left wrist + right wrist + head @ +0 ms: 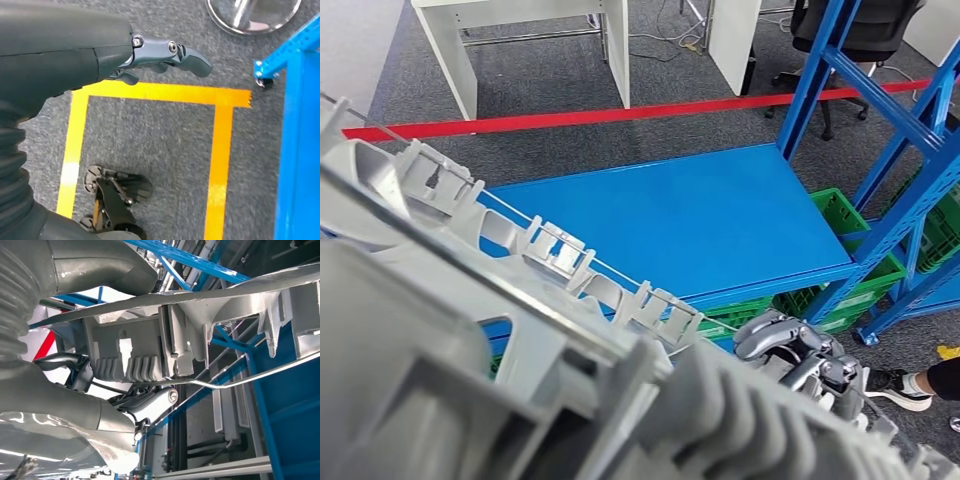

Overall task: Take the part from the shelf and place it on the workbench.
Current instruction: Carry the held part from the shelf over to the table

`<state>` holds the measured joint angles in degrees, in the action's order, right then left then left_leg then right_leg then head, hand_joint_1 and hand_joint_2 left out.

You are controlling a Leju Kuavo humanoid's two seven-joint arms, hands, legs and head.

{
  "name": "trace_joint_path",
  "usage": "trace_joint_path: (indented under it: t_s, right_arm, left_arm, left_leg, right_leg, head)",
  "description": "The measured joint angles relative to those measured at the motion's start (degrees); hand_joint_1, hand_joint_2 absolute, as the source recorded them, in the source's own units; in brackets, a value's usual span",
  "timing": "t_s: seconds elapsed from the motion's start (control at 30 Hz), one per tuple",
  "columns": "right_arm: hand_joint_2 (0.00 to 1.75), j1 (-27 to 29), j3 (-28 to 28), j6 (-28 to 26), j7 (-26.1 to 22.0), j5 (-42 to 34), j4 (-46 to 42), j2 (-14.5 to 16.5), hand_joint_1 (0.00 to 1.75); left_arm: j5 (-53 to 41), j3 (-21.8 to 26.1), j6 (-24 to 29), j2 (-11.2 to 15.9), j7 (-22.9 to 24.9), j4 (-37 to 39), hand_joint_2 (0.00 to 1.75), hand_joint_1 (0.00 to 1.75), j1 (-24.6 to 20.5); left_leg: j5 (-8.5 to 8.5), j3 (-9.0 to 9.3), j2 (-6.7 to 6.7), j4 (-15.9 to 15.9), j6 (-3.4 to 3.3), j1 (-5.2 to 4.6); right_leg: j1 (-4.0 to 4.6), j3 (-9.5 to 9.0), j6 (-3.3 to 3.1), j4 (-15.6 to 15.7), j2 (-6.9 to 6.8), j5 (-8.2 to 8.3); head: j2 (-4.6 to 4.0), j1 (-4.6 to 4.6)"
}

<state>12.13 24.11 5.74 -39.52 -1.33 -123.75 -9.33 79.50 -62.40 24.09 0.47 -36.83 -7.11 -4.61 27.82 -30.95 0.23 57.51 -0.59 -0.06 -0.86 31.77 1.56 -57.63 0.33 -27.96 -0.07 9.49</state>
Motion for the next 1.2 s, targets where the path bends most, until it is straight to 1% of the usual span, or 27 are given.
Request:
trace_joint_path:
  t_s: [0.13, 0.33, 0.37, 0.43, 0.47, 0.5, 0.53, 0.57, 0.6, 0.63, 0.67, 0.7, 0.73, 0.77, 0.8, 0.83, 0.87, 0.9, 0.93, 0.97, 1.0, 1.03, 1.07, 1.1, 1.13, 1.17, 1.2]
  right_arm:
    - [1.75, 0.13, 0.01, 1.49, 0.09, -0.44, 1.31, 0.61, 1.75]
    - [1.75, 0.33, 0.02, 2.58, 1.03, -0.9, 4.77, 1.21, 1.75]
    - [1.75, 0.33, 0.02, 2.68, 1.12, -1.01, 5.29, 1.26, 1.75]
    - [1.75, 0.34, -0.02, 2.92, 1.23, -1.27, 6.18, 1.48, 1.75]
    - [1.75, 0.36, -0.05, 3.01, 1.29, -1.42, 6.53, 1.62, 1.75]
    - [1.75, 0.42, -0.12, 3.06, 1.38, -1.54, 6.86, 1.73, 1.75]
    - [1.75, 0.47, -0.22, 3.09, 1.49, -1.65, 7.15, 1.8, 1.75]
    - [1.75, 0.53, -0.36, 3.1, 1.63, -1.74, 7.47, 1.84, 1.75]
    - [1.75, 0.62, -0.51, 3.11, 1.78, -1.78, 7.82, 1.85, 1.75]
    - [1.75, 0.73, -0.66, 3.11, 1.92, -1.8, 8.17, 1.87, 1.75]
    - [1.75, 0.87, -0.79, 3.11, 2.07, -1.79, 8.53, 1.87, 1.75]
    - [1.75, 1.03, -0.91, 3.09, 2.2, -1.75, 8.87, 1.87, 1.75]
    - [1.75, 1.15, -1.02, 3.02, 2.31, -1.72, 9.19, 1.87, 1.75]
    - [1.75, 1.22, -1.13, 2.94, 2.4, -1.68, 9.47, 1.87, 1.75]
    - [1.75, 1.24, -1.25, 2.84, 2.47, -1.65, 9.69, 1.87, 1.75]
    - [1.75, 1.22, -1.35, 2.76, 2.52, -1.63, 9.87, 1.88, 1.75]
    - [1.75, 1.27, -1.44, 2.71, 2.57, -1.62, 9.99, 1.89, 1.75]
    - [1.75, 1.33, -1.5, 2.66, 2.63, -1.59, 10.09, 1.91, 1.75]
    - [1.75, 1.42, -1.54, 2.62, 2.72, -1.55, 10.17, 1.93, 1.75]
    - [1.75, 1.58, -1.57, 2.58, 2.8, -1.5, 10.21, 1.97, 1.75]
    - [1.75, 1.66, -1.62, 2.53, 2.91, -1.44, 10.26, 2.01, 1.75]
    - [1.75, 1.74, -1.68, 2.49, 2.98, -1.39, 10.28, 2.07, 1.75]
    - [1.75, 1.8, -1.74, 2.46, 3.03, -1.35, 10.31, 2.13, 1.75]
    - [1.75, 1.82, -1.8, 2.39, 3.09, -1.27, 10.36, 2.2, 1.75]
    - [1.75, 1.84, -1.84, 2.29, 3.15, -1.16, 10.44, 2.27, 1.75]
    - [1.75, 1.86, -1.86, 2.16, 3.24, -0.99, 10.56, 2.36, 1.75]
    - [1.75, 1.87, -1.88, 2.03, 3.33, -0.81, 10.7, 2.43, 1.75]
  left_arm:
    - [0.03, -0.03, 0.73, -0.12, 0.31, 0.09, 1.75, 0.0, -0.04]
    - [0.73, -0.07, 1.13, -0.41, 1.01, 0.1, 1.75, 0.0, -0.08]
    - [0.81, -0.08, 1.13, -0.44, 1.33, 0.11, 1.75, 0.0, -0.07]
    - [0.97, -0.15, 1.19, -0.49, 2.04, 0.2, 1.75, 0.0, -0.07]
    - [1.05, -0.22, 1.25, -0.54, 2.32, 0.26, 1.75, 0.0, -0.06]
    - [1.15, -0.31, 1.33, -0.66, 2.58, 0.31, 1.75, 0.0, -0.08]
    - [1.25, -0.39, 1.39, -0.77, 2.81, 0.34, 1.75, 0.0, -0.09]
    - [1.39, -0.52, 1.43, -0.86, 3.03, 0.39, 1.75, 0.0, -0.1]
    - [1.51, -0.7, 1.44, -0.93, 3.25, 0.46, 1.75, 0.0, -0.09]
    - [1.61, -0.92, 1.44, -0.94, 3.41, 0.54, 1.75, 0.0, -0.06]
    - [1.67, -1.14, 1.42, -0.97, 3.53, 0.62, 1.75, 0.0, -0.02]
    - [1.67, -1.32, 1.39, -1.03, 3.58, 0.66, 1.75, 0.0, 0.0]
    - [1.63, -1.46, 1.37, -1.13, 3.59, 0.68, 1.75, 0.0, -0.01]
    - [1.57, -1.59, 1.37, -1.25, 3.59, 0.68, 1.75, 0.0, -0.03]
    - [1.47, -1.75, 1.4, -1.37, 3.59, 0.68, 1.75, 0.0, -0.06]
    - [1.35, -1.96, 1.45, -1.45, 3.59, 0.7, 1.75, 0.0, -0.08]
    - [1.25, -2.2, 1.51, -1.5, 3.58, 0.72, 1.75, 0.0, -0.09]
    - [1.16, -2.45, 1.56, -1.52, 3.58, 0.73, 1.75, 0.0, -0.1]
    - [1.11, -2.66, 1.6, -1.55, 3.58, 0.75, 1.75, 0.0, -0.1]
    - [1.11, -2.81, 1.63, -1.57, 3.61, 0.75, 1.75, 0.0, -0.09]
    - [1.09, -2.92, 1.66, -1.6, 3.66, 0.76, 1.75, 0.0, -0.08]
    - [1.06, -3.04, 1.68, -1.62, 3.72, 0.78, 1.75, 0.0, -0.06]
    - [1.03, -3.18, 1.69, -1.65, 3.8, 0.8, 1.75, 0.0, -0.04]
    - [1.01, -3.38, 1.7, -1.7, 3.86, 0.81, 1.75, 0.0, -0.03]
    - [1.01, -3.59, 1.7, -1.78, 3.91, 0.81, 1.75, 0.0, -0.03]
    - [1.02, -3.81, 1.7, -1.87, 3.94, 0.81, 1.75, 0.0, -0.04]
    - [1.03, -4.02, 1.7, -1.94, 3.95, 0.81, 1.75, 0.0, -0.06]
  left_leg:
    - [0.0, 0.0, 0.0, 0.0, 0.0, 0.0]
    - [0.14, -0.23, -0.01, 0.48, -0.23, -0.14]
    - [0.16, -0.31, -0.01, 0.58, -0.32, -0.16]
    - [0.0, -0.46, -0.01, 0.77, -0.68, -0.24]
    - [-0.3, -0.49, 0.04, 0.49, -0.98, -0.16]
    - [-0.71, -0.44, 0.19, 0.12, -1.35, -0.06]
    - [-1.14, -0.44, 0.35, -0.33, -1.74, 0.06]
    - [-1.59, -0.54, 0.51, -0.74, -2.08, 0.18]
    - [-1.91, -0.76, 0.65, -0.82, -2.29, 0.16]
    - [-2.17, -1.13, 0.72, -0.83, -2.38, 0.14]
    - [-2.4, -1.51, 0.8, -0.79, -2.32, 0.12]
    - [-2.61, -1.84, 0.87, -0.75, -2.21, 0.13]
    - [-2.82, -2.12, 0.91, -0.71, -2.05, 0.18]
    - [-3.01, -2.37, 0.92, -0.62, -1.83, 0.27]
    - [-3.18, -2.62, 0.92, -0.43, -1.59, 0.32]
    - [-3.33, -2.95, 0.9, -0.14, -1.27, 0.32]
    - [-3.52, -3.25, 0.87, 0.14, -0.89, 0.27]
    - [-3.75, -3.54, 0.85, 0.42, -0.48, 0.19]
    - [-4.03, -3.77, 0.84, 0.53, -0.02, 0.18]
    - [-4.32, -3.89, 0.85, 0.56, 0.39, 0.23]
    - [-4.22, -4.09, 0.81, 0.72, 0.77, 0.35]
    - [-3.2, -4.42, 0.72, 1.44, 1.11, 0.46]
    - [-1.12, -5.05, 0.62, 3.29, 1.41, 0.54]
    - [1.75, -5.93, 0.51, 6.25, 1.67, 0.62]
    - [4.78, -6.86, 0.45, 10.05, 1.87, 0.63]
    - [7.03, -7.56, 0.42, 13.69, 2.0, 0.65]
    - [8.06, -7.61, 0.4, 16.04, 2.0, 0.64]
  right_leg:
    - [0.0, 0.0, 0.0, 0.0, 0.0, 0.0]
    - [-0.2, 0.03, 0.24, 0.06, -0.01, 0.15]
    - [-0.22, 0.05, 0.33, 0.07, -0.01, 0.19]
    - [-0.3, 0.08, 0.7, 0.15, 0.0, 0.48]
    - [-0.3, 0.09, 0.93, 0.17, 0.02, 0.54]
    - [-0.29, 0.33, 1.12, -0.01, 0.0, 0.21]
    - [-0.26, 0.84, 1.21, -0.96, -0.01, -0.88]
    - [-0.24, 1.75, 1.26, -2.97, -0.04, -2.58]
    - [-0.27, 3.16, 1.32, -6.31, -0.07, -4.83]
    - [-0.3, 4.67, 1.43, -10.32, -0.07, -6.97]
    - [-0.33, 5.93, 1.59, -13.81, -0.09, -8.36]
    - [-0.38, 6.48, 1.75, -15.85, -0.12, -8.8]
    - [-0.46, 5.87, 1.88, -15.44, -0.18, -8.03]
    - [-0.59, 4.08, 2.0, -12.69, -0.3, -6.4]
    - [-0.76, 1.52, 2.13, -8.39, -0.5, -4.7]
    - [-0.78, -0.97, 2.08, -4.3, -0.6, -3.47]
    - [-0.77, -2.62, 1.87, -1.42, -0.64, -2.73]
    - [-0.69, -3.23, 1.55, 0.0, -0.57, -2.61]
    - [-0.51, -3.06, 1.09, 0.04, -0.4, -2.61]
    - [-0.49, -2.46, 0.6, -0.08, -0.33, -2.41]
    - [-0.5, -1.99, 0.05, -0.04, -0.35, -2.17]
    - [-0.53, -1.54, -0.56, -0.01, -0.41, -1.78]
    - [-0.59, -1.05, -1.13, 0.08, -0.49, -1.25]
    - [-0.58, -0.57, -1.53, 0.07, -0.55, -0.69]
    - [-0.5, 0.05, -1.75, 0.04, -0.53, -0.07]
    - [-0.4, 0.71, -1.83, -0.03, -0.51, 0.58]
    - [-0.3, 1.49, -1.84, -0.1, -0.47, 1.2]
  head:
    - [0.0, -0.02]
    - [0.0, -0.02]
    - [0.0, -0.02]
    - [0.0, -0.02]
    - [0.0, -0.03]
    - [0.0, -0.04]
    - [0.0, -0.18]
    - [0.0, -0.46]
    - [0.0, -0.79]
    - [0.0, -1.1]
    - [0.0, -1.32]
    - [0.0, -1.43]
    - [0.0, -1.51]
    - [0.0, -1.6]
    - [0.0, -1.7]
    - [0.0, -1.89]
    - [0.0, -2.04]
    - [0.0, -2.21]
    - [0.0, -2.34]
    - [0.0, -2.36]
    - [0.0, -2.38]
    - [0.0, -2.37]
    - [0.0, -2.33]
    - [0.0, -2.32]
    - [0.0, -2.3]
    - [0.0, -2.28]
    - [0.0, -2.31]
